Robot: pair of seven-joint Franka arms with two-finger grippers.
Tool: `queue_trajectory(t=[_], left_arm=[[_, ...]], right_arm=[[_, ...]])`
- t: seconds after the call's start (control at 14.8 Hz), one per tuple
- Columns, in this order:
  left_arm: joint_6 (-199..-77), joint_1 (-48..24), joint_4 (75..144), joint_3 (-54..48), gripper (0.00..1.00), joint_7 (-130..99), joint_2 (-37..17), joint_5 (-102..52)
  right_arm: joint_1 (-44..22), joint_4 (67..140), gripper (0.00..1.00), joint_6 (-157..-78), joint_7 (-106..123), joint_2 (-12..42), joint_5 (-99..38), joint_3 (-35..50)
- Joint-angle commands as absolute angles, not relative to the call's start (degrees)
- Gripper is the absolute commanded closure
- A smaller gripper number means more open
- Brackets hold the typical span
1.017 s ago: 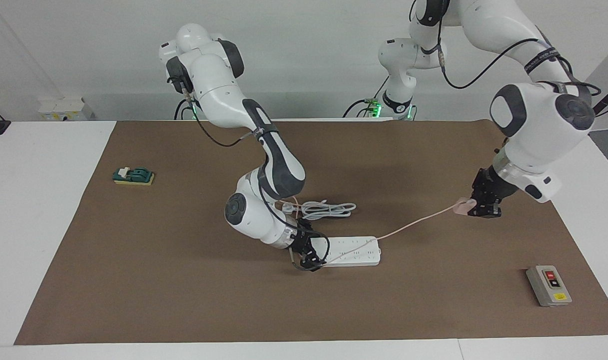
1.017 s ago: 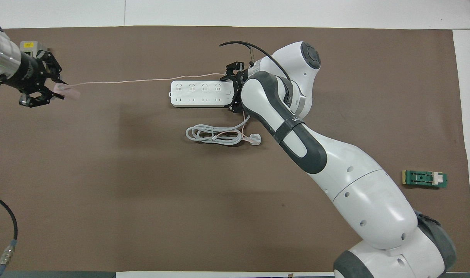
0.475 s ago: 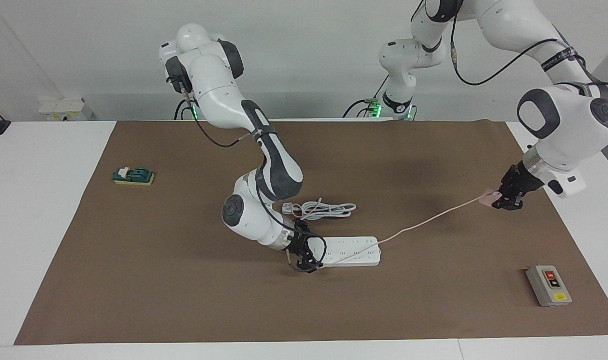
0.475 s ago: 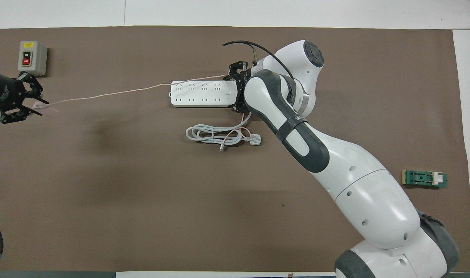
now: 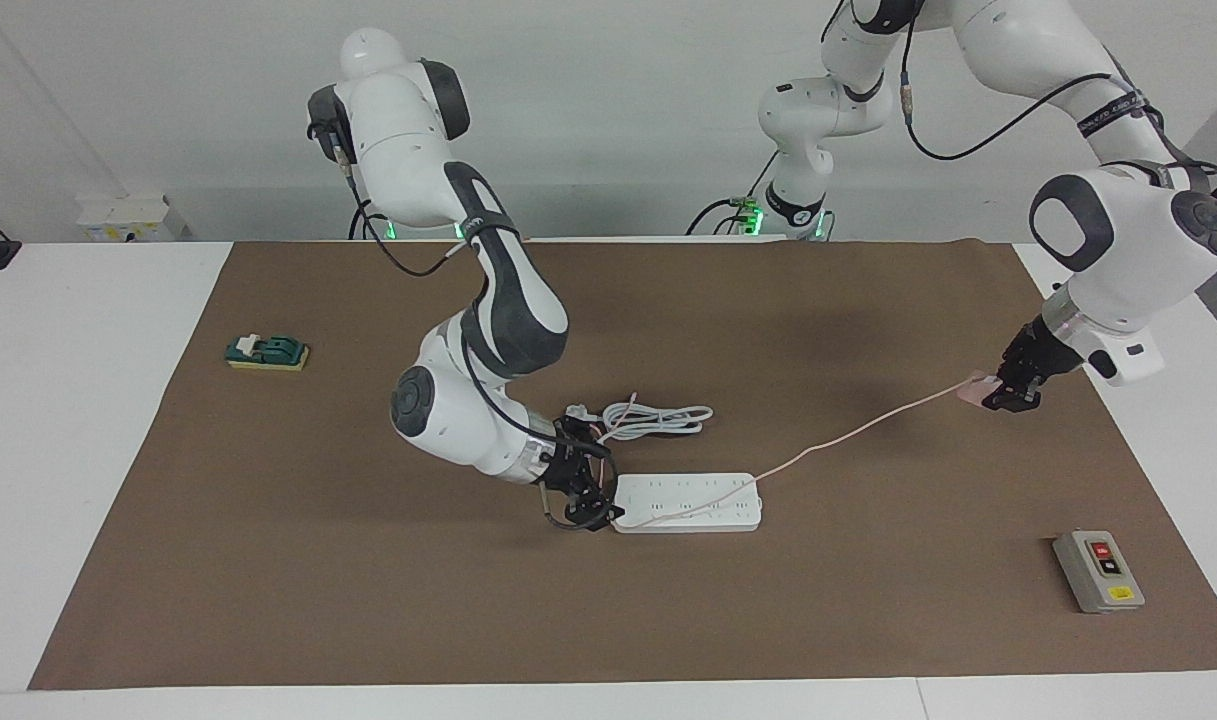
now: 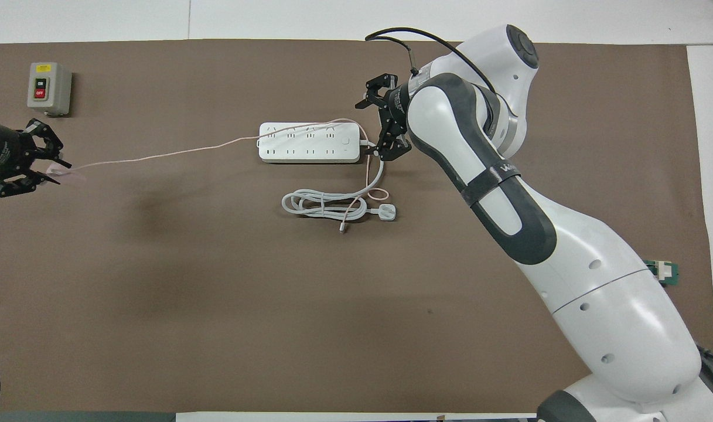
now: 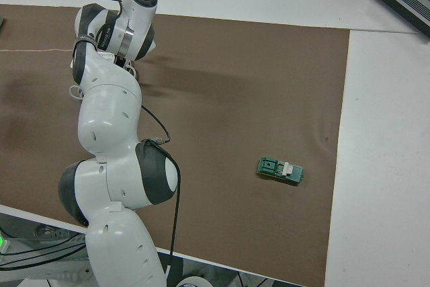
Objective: Unplug charger and place it aside
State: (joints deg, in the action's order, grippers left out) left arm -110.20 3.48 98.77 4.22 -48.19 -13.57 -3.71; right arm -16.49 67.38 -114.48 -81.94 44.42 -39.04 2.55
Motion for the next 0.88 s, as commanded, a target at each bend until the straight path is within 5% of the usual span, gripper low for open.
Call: queue_trajectory(t=[0.0, 0.47, 0.81], left_arm=[[-111.01, 3.96, 99.94, 3.96, 0.00, -47.29, -11.86, -2.90], [-91.87, 3.60, 83.78, 3.78, 0.00, -32.11, -11.60, 1.32], [-85.35, 3.60, 81.48, 3.78, 0.00, -28.39, -10.47, 1.14]], right_arm=[[-16.26, 69.52, 0.00, -109.01, -83.50, 39.65, -37.79, 0.89], [-14.24, 69.52, 0.00, -93.62, -80.61, 28.49, -28.76, -2.29], [-10.64, 69.52, 0.00, -85.88, -63.59, 22.51, -20.85, -2.29]])
